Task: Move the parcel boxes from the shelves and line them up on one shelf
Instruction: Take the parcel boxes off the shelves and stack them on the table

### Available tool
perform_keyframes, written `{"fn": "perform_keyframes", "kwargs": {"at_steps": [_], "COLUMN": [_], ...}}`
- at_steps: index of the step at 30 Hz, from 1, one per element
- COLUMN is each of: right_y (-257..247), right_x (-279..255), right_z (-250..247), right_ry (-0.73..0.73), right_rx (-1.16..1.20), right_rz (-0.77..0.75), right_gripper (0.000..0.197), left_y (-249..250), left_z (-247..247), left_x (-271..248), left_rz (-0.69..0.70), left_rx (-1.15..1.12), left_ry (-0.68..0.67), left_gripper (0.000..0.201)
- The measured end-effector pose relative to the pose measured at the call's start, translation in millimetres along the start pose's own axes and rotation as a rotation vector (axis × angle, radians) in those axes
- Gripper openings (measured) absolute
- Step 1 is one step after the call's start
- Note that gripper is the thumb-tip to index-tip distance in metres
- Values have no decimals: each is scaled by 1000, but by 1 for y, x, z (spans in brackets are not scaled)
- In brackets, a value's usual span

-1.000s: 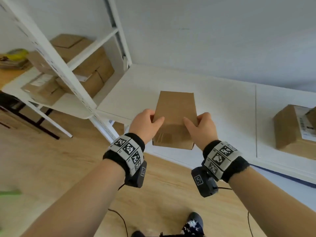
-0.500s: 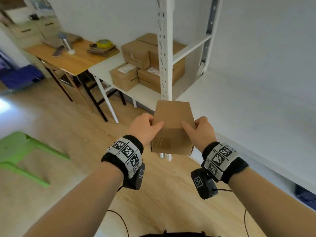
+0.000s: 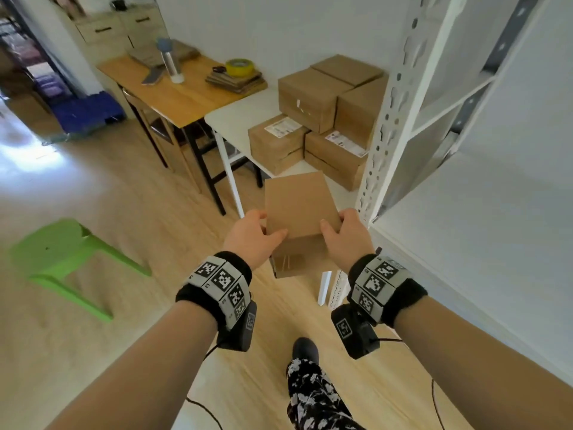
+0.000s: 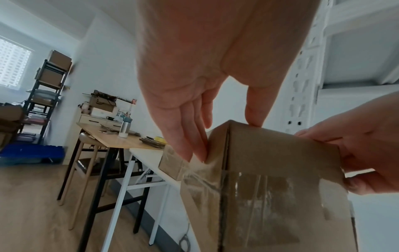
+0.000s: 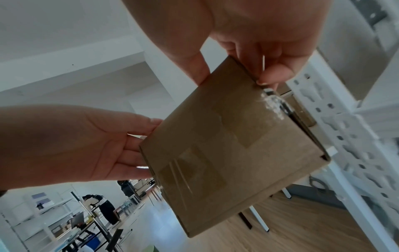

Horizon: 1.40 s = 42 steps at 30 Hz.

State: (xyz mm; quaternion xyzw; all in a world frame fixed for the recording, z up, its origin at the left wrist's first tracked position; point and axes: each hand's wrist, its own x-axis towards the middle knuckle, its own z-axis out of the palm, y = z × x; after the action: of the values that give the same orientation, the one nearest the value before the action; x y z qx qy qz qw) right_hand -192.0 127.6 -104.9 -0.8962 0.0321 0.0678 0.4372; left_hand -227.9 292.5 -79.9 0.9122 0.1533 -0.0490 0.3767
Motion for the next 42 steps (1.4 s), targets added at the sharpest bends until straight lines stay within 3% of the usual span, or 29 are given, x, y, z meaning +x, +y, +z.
{"fn": "perform_keyframes", "kwargs": {"at_steps": [10,15,20,30,42], "right_y": [-10,-8,-7,-19,-20], "right_x": [158,186,196,159,30], "right_z": [31,40,43,27,2], "right_ry": [16,-57,-8,56,343], "right_rx": [-112,-119,-116,-83,-121], "right_rz": [105,178,166,193,168], "right_gripper": [54,61,59,58,27], "left_y": [18,19,21,33,47], "left_z": [27,51,55,29,7], "left_x": [160,199,222,212,120], "left_rz": [-49,-41,47,201,663], "left_rx": [-16,-57,23,100,158], "left_ry": [-153,-302,-352,-341,-398], "left_gripper": [47,32,33,24,22]}}
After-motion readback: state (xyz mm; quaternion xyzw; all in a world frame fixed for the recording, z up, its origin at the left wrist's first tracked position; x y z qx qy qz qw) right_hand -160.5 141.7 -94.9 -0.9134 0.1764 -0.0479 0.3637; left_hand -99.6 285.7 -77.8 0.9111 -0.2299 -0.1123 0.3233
